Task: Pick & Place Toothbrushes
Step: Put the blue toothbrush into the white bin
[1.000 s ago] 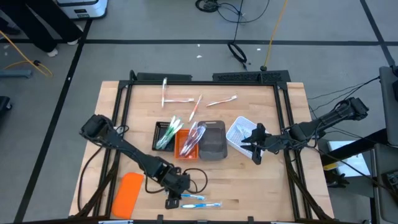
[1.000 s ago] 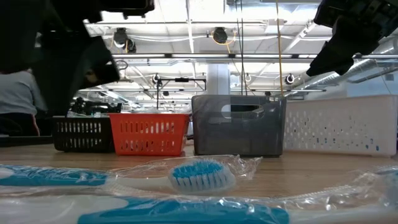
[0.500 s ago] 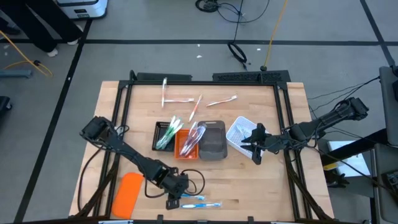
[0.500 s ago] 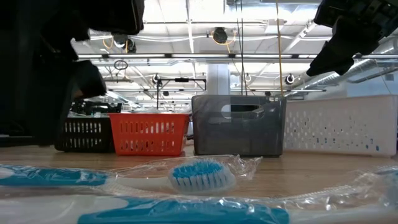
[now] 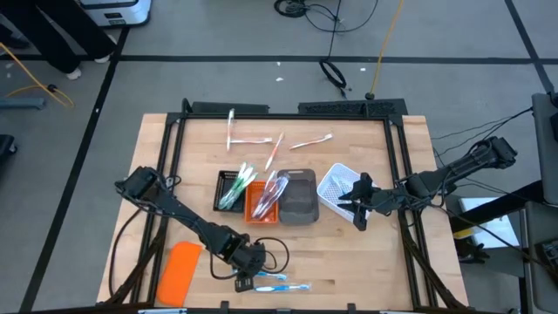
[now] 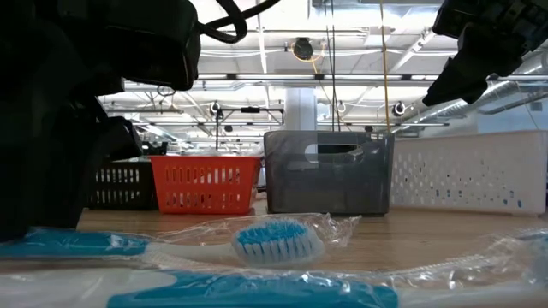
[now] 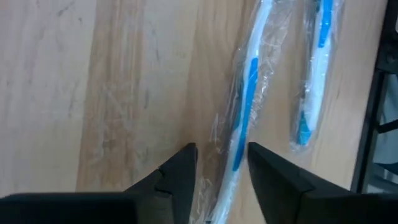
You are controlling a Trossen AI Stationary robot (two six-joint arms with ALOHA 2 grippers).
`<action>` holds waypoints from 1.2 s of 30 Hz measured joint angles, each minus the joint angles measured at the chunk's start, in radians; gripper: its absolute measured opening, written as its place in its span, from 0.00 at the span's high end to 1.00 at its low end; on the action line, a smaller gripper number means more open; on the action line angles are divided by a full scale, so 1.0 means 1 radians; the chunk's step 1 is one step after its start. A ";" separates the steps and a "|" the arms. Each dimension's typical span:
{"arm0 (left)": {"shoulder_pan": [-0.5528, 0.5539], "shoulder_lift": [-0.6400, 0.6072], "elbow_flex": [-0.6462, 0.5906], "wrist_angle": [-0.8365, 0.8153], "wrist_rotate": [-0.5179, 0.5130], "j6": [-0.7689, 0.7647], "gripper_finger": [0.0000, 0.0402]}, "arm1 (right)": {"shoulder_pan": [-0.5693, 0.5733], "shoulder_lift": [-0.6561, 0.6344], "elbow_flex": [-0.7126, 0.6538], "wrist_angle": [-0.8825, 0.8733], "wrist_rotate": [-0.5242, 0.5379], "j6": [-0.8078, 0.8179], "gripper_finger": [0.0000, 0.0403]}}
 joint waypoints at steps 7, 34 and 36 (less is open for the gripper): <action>0.009 0.011 0.000 -0.020 0.014 0.020 0.92 | 0.000 0.000 0.000 0.000 0.000 0.000 0.73; 0.161 0.011 0.387 -0.288 -0.308 0.347 0.99 | 0.000 0.000 0.000 0.001 0.000 -0.021 0.73; 0.174 0.011 0.416 -0.290 -0.342 0.372 0.99 | 0.000 0.000 0.000 0.007 0.000 -0.032 0.73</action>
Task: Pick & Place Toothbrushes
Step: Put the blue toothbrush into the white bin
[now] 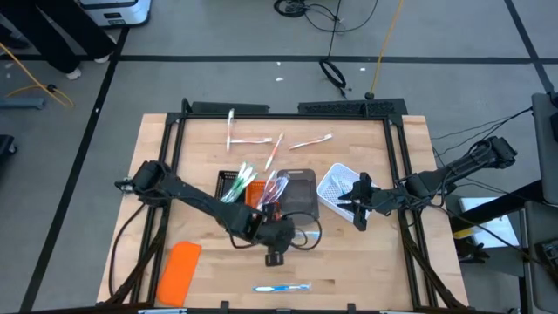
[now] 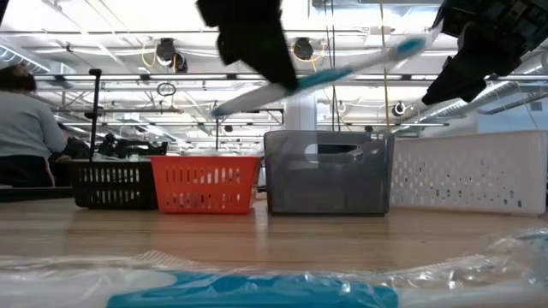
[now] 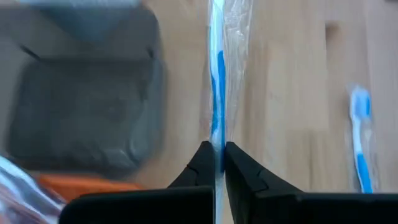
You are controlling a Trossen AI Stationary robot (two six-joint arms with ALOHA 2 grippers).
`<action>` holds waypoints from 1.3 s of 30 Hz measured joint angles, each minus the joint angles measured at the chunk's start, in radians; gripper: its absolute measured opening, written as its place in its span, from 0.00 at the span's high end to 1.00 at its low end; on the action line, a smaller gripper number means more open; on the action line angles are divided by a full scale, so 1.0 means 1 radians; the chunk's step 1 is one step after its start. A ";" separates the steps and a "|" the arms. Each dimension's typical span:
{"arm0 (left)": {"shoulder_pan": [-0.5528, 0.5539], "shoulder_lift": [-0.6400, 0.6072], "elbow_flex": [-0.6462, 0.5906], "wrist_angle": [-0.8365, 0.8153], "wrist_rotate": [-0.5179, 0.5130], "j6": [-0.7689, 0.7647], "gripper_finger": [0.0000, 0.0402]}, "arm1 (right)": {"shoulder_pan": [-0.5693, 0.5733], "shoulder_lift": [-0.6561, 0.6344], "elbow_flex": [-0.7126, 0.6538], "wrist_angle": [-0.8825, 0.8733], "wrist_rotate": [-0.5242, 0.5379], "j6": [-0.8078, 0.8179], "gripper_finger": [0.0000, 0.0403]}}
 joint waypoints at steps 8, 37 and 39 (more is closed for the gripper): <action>0.070 0.000 0.085 0.018 -0.071 0.102 0.99 | 0.000 0.000 0.000 0.042 0.001 -0.047 0.73; 0.194 -0.003 0.118 0.320 -0.092 0.404 0.97 | 0.000 0.001 -0.001 0.506 0.035 -0.516 0.82; 0.197 -0.003 0.118 0.326 -0.091 0.406 0.98 | 0.000 0.001 -0.001 0.507 0.035 -0.519 0.90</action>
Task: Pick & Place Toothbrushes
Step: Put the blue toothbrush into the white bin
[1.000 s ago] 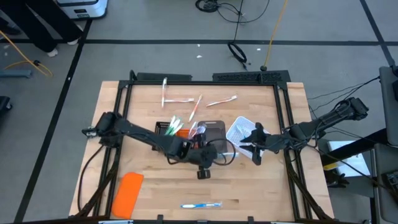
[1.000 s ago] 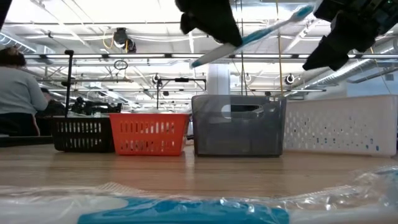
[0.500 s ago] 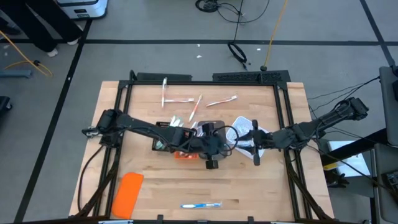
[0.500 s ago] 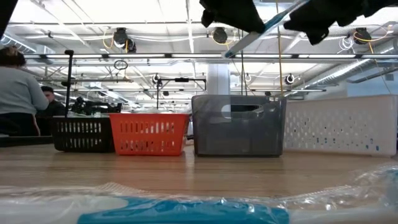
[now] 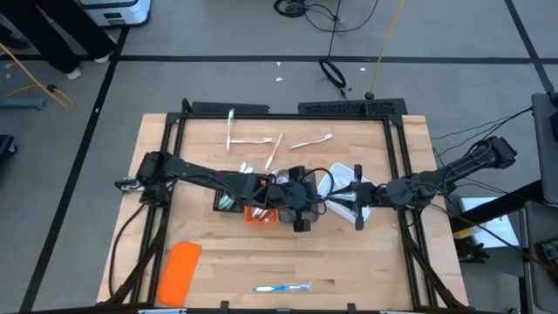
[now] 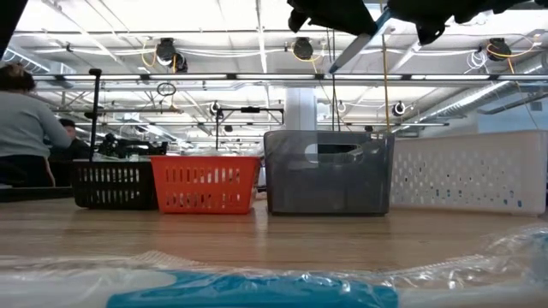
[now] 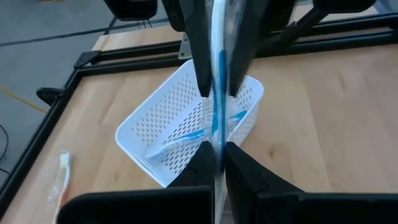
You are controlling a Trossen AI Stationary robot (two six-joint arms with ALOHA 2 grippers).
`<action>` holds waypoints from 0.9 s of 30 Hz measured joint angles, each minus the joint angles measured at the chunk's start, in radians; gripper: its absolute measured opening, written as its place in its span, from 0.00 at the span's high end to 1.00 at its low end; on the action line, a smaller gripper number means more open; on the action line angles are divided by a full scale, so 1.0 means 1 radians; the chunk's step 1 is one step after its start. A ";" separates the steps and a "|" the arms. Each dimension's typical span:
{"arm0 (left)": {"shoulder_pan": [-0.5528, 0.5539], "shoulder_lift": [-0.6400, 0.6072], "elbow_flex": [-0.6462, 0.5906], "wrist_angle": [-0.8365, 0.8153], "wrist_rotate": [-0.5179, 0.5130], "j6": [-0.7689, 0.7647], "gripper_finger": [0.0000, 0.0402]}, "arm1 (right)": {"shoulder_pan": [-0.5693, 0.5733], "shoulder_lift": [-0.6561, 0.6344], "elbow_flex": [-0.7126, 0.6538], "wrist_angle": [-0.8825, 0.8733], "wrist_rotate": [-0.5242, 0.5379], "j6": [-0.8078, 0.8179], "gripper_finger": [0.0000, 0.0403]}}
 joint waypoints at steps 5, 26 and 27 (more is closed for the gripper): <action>0.005 0.000 0.000 0.010 0.002 0.002 0.96 | 0.000 0.000 0.000 0.007 0.000 -0.010 0.96; -0.018 0.000 0.000 -0.025 -0.006 0.049 0.68 | -0.007 -0.073 0.000 -0.142 0.080 0.076 0.96; -0.021 0.000 0.000 -0.027 -0.006 0.046 0.66 | -0.014 -0.084 0.000 -0.164 0.082 0.101 0.96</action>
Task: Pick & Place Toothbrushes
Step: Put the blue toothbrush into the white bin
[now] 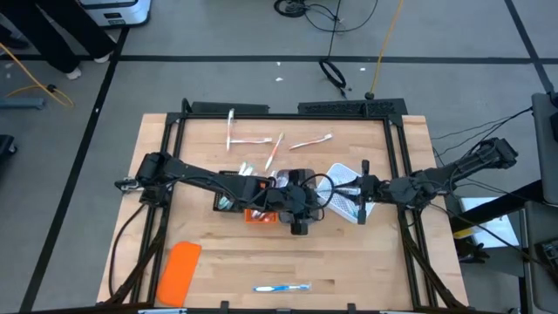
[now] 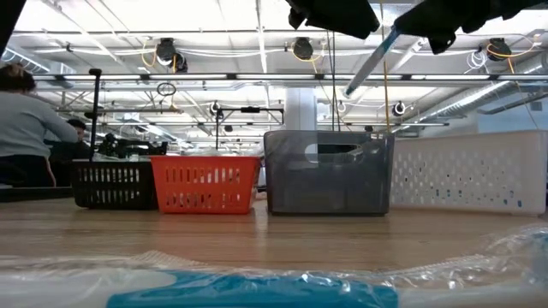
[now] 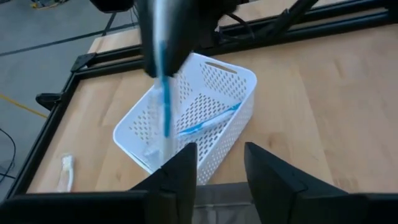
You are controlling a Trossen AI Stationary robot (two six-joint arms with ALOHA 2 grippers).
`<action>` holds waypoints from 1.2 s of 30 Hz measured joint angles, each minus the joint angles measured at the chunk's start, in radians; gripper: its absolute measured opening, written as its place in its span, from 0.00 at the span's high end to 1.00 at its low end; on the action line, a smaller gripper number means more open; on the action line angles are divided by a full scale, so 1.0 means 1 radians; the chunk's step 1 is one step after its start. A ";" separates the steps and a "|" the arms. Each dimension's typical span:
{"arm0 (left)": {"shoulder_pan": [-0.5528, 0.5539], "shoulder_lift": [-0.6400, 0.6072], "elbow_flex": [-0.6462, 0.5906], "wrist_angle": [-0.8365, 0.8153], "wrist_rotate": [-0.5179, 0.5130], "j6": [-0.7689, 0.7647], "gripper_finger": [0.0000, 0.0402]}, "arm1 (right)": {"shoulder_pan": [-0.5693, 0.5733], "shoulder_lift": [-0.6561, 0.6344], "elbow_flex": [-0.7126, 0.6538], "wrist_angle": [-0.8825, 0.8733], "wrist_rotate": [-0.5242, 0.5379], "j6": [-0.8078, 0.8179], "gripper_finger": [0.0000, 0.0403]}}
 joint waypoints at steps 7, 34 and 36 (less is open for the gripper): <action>-0.016 0.000 0.000 -0.020 0.000 -0.004 0.60 | -0.086 -0.079 0.000 -0.211 -0.013 0.181 0.96; -0.034 0.000 0.000 -0.018 0.011 -0.007 0.59 | -0.535 0.007 0.167 -0.742 -0.691 0.378 0.96; -0.034 0.000 0.000 -0.018 0.011 -0.007 0.59 | -0.563 0.036 0.167 -0.741 -0.778 0.378 0.96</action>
